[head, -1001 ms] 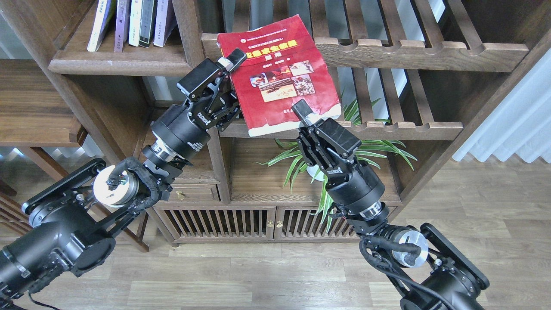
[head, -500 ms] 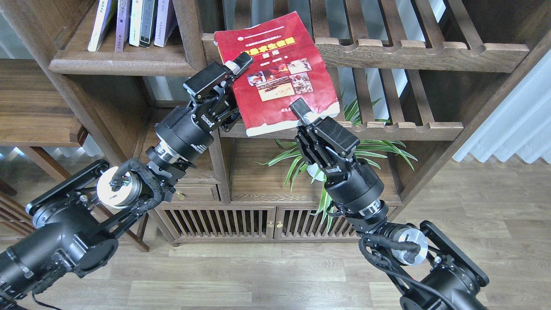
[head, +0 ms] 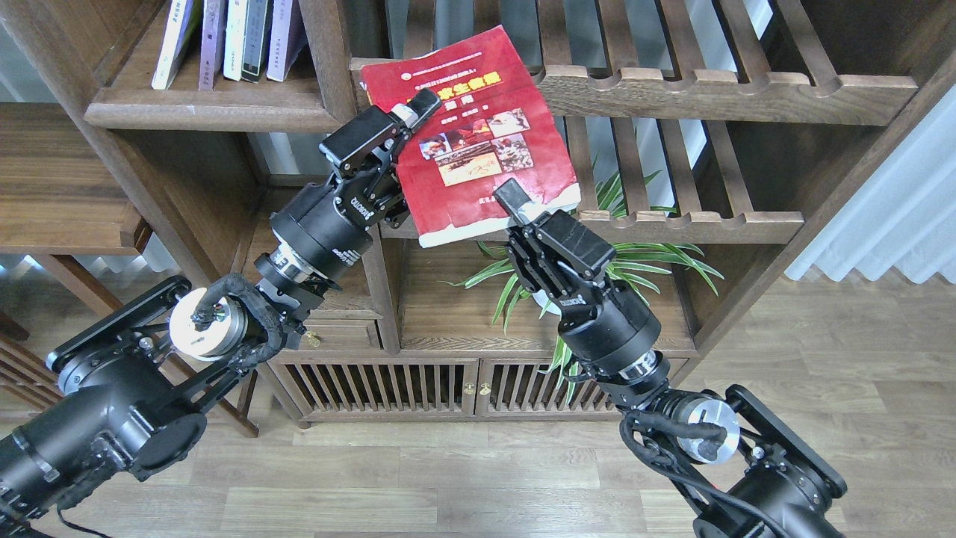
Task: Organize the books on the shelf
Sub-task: 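Grip the dark red book between both grippers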
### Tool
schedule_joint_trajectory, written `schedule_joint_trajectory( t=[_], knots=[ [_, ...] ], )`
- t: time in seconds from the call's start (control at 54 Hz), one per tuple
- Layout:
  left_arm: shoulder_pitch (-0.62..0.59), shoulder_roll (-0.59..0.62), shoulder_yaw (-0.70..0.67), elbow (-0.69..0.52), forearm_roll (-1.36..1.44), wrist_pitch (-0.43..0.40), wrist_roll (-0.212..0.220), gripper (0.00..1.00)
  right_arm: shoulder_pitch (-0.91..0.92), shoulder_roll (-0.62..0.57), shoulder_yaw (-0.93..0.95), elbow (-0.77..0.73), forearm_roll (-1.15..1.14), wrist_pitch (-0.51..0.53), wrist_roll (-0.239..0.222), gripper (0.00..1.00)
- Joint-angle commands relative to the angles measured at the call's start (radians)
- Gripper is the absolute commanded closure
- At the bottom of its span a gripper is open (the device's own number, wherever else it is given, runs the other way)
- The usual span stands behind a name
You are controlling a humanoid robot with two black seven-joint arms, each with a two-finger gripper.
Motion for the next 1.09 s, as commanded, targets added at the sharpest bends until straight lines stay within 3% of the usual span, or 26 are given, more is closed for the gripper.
schedule_joint_trajectory(
  t=[0.0,0.278,0.797,1.075],
  knots=[
    [0.001,-0.002,0.000,0.000,0.000,-0.001,0.001,0.44,0.000,0.001,-0.001,0.000,0.000,0.000,0.000,0.94],
    [0.001,-0.006,0.000,0.000,0.000,-0.007,0.003,0.55,0.001,0.001,0.001,0.000,0.000,0.000,0.000,0.94],
    [0.001,-0.049,-0.001,0.000,0.000,-0.040,0.001,0.90,0.003,0.002,0.004,-0.012,0.000,0.000,0.000,0.94],
    [0.001,-0.048,-0.003,0.000,0.000,-0.042,0.001,0.92,0.009,0.005,0.004,-0.022,0.000,0.000,0.001,0.91]
  ],
)
